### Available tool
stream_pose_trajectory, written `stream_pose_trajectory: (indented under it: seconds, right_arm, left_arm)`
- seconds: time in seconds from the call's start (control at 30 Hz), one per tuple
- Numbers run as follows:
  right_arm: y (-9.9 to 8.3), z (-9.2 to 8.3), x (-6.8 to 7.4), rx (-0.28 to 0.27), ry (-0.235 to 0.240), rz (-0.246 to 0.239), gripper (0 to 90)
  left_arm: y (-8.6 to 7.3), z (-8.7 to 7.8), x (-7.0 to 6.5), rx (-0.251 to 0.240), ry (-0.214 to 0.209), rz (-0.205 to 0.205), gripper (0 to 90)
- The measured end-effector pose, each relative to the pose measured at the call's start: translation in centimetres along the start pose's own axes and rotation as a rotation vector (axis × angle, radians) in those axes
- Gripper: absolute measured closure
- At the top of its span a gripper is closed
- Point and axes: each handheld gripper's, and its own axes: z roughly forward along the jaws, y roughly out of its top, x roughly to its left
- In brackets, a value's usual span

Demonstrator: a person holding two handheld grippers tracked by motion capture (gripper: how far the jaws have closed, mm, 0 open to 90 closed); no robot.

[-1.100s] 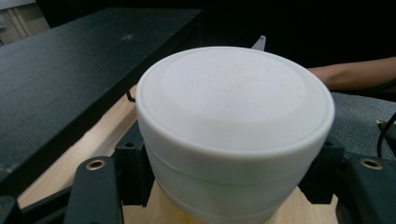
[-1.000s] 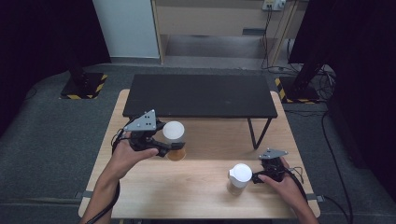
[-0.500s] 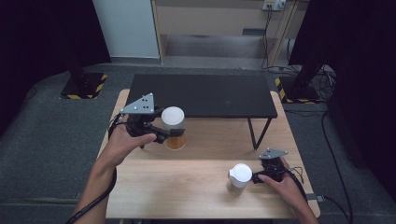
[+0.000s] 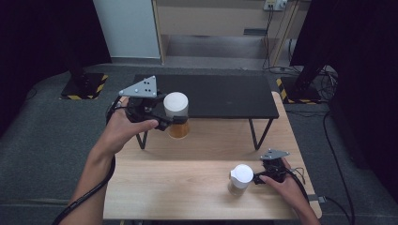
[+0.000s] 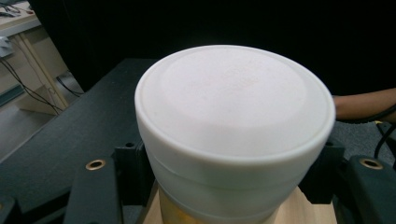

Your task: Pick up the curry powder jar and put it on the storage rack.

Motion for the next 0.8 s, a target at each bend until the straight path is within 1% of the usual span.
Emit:
stream_pose_trajectory:
  seconds: [0.1,0.23,0.33,0.43,0.8]
  right_arm:
    - [0.0,0.0,0.0,0.000,0.000,0.002,1.4]
    - [0.0,0.0,0.0,0.000,0.001,0.002,1.5]
    - [0.0,0.0,0.0,0.000,0.001,0.002,1.4]
    - [0.0,0.0,0.0,0.000,0.001,0.002,1.5]
    - [0.0,0.0,0.0,0.001,0.002,0.002,1.5]
  left_arm:
    - [0.5,0.2,0.5,0.009,0.009,-0.001,33.1]
    - [0.6,0.3,1.0,0.010,0.011,-0.005,33.1]
    - [0.8,0.5,1.4,0.006,0.021,-0.015,33.1]
    - [1.0,0.5,1.6,0.004,0.023,-0.018,33.1]
    - [1.7,0.2,2.8,0.009,0.060,-0.021,33.1]
